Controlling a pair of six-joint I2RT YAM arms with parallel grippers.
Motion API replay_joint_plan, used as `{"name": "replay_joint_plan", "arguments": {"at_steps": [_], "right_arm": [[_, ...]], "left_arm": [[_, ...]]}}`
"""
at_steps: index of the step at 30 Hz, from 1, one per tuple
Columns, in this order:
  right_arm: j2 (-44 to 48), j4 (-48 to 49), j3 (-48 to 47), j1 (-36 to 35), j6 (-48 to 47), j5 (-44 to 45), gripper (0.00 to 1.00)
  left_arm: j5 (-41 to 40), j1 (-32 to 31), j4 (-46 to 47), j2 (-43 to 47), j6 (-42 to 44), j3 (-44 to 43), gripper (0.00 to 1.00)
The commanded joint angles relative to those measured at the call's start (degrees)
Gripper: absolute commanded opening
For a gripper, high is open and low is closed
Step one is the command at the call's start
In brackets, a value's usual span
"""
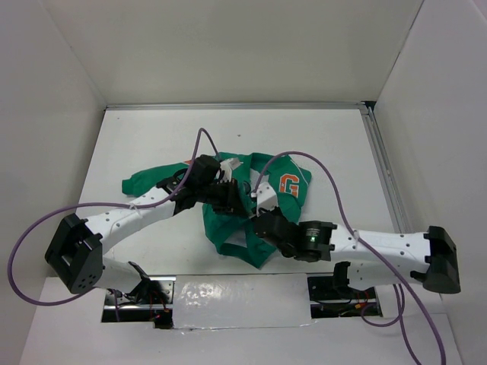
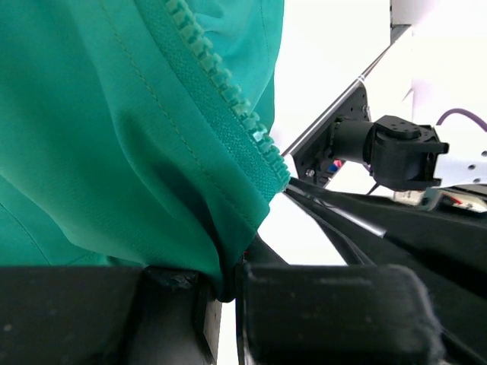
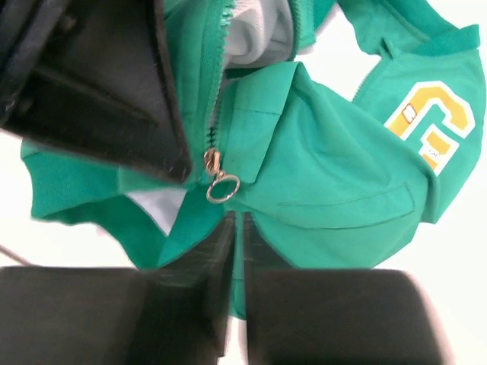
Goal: Zip up the jacket
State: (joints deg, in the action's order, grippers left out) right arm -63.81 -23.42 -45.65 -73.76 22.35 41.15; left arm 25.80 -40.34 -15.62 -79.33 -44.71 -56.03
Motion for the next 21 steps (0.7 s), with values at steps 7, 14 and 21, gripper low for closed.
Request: {"name": "replay_joint_plan", "arguments": {"at_steps": [7, 14, 21], "right_arm": [[3.4, 4.7, 2.8, -0.6, -5.5, -6.0, 0.64], [-4.2, 2.7, -1.5, -1.4, -6.3, 3.8, 0.64], [-6.8, 2.3, -3.7, -2.0, -6.3, 9.5, 0.62]], "left_arm": [[0.8, -0.4, 2.4, 1.7, 2.5, -2.5, 0.0], [0.9, -0.7, -0.9, 0.3, 1.4, -6.4, 0.0], [-1.5, -0.8, -3.1, 0.9, 1.6, -7.1, 0.0]]}}
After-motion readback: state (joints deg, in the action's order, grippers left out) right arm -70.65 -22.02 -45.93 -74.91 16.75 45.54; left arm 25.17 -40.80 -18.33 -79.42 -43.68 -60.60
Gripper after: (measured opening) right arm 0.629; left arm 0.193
